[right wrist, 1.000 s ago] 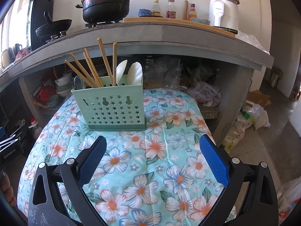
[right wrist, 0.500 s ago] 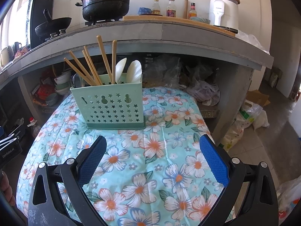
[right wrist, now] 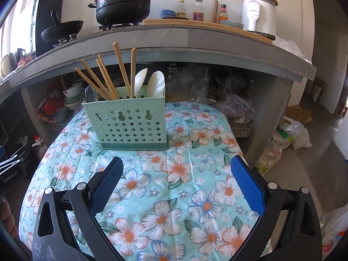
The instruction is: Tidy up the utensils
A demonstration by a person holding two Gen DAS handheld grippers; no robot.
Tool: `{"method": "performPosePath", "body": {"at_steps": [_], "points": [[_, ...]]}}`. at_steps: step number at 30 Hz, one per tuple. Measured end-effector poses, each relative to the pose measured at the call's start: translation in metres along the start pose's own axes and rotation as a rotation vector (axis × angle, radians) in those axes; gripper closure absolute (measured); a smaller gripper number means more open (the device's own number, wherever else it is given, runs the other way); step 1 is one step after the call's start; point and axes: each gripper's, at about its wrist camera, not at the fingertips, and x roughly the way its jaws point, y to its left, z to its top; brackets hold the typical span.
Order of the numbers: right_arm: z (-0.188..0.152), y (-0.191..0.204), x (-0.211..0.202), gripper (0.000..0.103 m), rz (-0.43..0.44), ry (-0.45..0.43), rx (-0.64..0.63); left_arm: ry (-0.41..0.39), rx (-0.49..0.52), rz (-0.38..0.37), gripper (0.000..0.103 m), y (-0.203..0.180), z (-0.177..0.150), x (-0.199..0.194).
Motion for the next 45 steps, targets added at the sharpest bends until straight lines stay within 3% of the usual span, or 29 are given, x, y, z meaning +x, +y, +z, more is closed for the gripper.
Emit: {"method": "performPosePath", "body": {"at_steps": [45], "points": [[0.0033, 0.0049, -0.0016, 0.008, 0.003, -0.006, -0.005, 0.004, -0.002, -0.001, 0.005, -0.0003, -0.0019, 0.0006]]}}
